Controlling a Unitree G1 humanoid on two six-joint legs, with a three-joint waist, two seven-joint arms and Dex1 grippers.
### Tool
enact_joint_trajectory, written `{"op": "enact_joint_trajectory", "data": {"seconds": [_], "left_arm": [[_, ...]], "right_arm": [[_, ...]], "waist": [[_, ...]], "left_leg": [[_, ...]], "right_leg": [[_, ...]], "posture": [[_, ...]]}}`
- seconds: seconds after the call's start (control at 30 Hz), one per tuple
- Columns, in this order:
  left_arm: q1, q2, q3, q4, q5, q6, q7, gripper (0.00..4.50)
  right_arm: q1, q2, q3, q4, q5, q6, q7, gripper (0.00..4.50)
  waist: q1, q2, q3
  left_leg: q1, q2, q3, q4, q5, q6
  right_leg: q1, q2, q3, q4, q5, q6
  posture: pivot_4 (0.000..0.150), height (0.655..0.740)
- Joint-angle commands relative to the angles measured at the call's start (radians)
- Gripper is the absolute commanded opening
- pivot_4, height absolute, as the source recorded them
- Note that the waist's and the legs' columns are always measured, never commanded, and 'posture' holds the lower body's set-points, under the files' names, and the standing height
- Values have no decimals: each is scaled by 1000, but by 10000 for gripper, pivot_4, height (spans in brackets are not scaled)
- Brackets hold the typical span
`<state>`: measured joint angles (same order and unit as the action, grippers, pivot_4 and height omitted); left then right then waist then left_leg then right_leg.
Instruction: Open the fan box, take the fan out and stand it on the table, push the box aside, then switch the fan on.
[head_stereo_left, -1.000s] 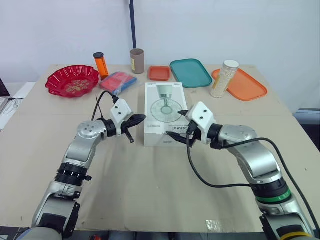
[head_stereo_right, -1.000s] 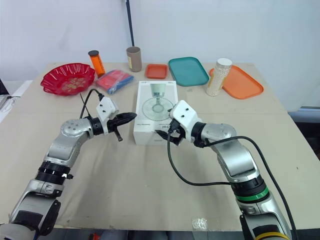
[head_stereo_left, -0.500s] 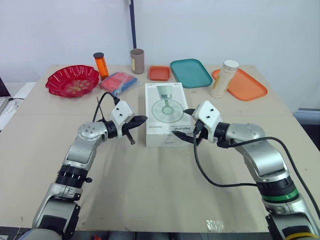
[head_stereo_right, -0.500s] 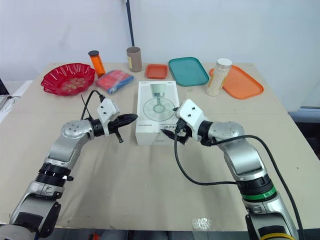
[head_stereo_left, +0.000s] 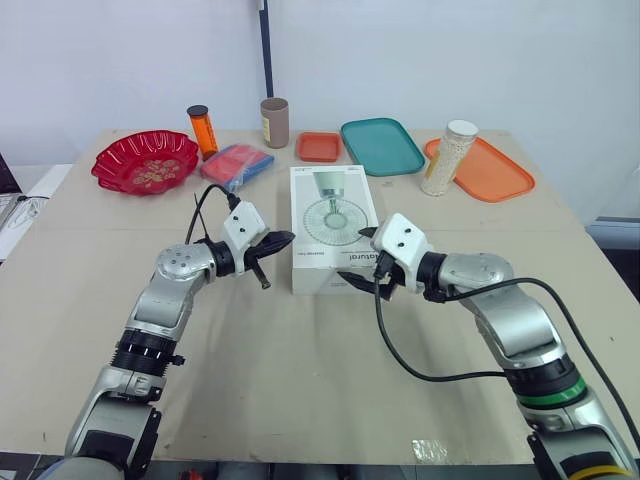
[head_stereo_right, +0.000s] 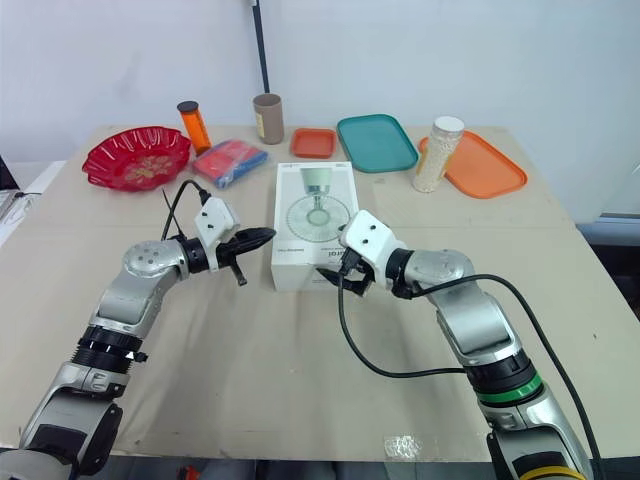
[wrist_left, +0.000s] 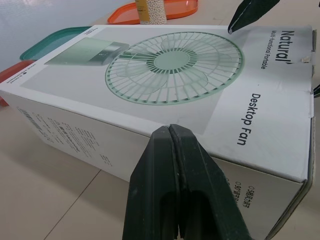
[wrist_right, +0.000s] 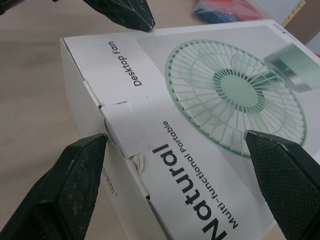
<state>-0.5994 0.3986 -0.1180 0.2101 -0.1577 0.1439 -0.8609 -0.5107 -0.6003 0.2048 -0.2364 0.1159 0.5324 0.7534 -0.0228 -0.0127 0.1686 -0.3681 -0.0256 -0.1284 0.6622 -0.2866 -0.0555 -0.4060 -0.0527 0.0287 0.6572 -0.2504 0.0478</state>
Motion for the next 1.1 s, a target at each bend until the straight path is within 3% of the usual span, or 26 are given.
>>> {"op": "enact_joint_trajectory", "data": {"seconds": [0.03,0.43,0.87,1.1], "left_arm": [[30,-10,-46,25,25,-8,-17,727],[41,-24,-57,42,40,-33,-19,727],[43,-32,-59,44,43,-38,-23,727],[54,-34,-67,45,45,-41,-29,727]], "right_arm": [[-23,7,-61,-26,39,36,-6,45000],[-46,17,-115,-25,124,115,-13,45000],[-92,27,-127,20,98,107,-69,45000],[-187,117,-252,9,199,143,-154,45000]], "waist": [[0,0,0],[0,0,-1],[-1,0,-2],[-3,1,-1]], "left_leg": [[0,0,0,0,0,0],[0,0,0,0,0,0],[1,0,0,1,0,0],[-2,1,0,0,0,0]], "right_leg": [[0,0,0,0,0,0],[1,0,0,0,0,0],[1,0,0,1,0,0],[-4,1,0,2,0,0]], "posture": [[1500,7400],[1500,7400],[1500,7400],[1500,7400]]}}
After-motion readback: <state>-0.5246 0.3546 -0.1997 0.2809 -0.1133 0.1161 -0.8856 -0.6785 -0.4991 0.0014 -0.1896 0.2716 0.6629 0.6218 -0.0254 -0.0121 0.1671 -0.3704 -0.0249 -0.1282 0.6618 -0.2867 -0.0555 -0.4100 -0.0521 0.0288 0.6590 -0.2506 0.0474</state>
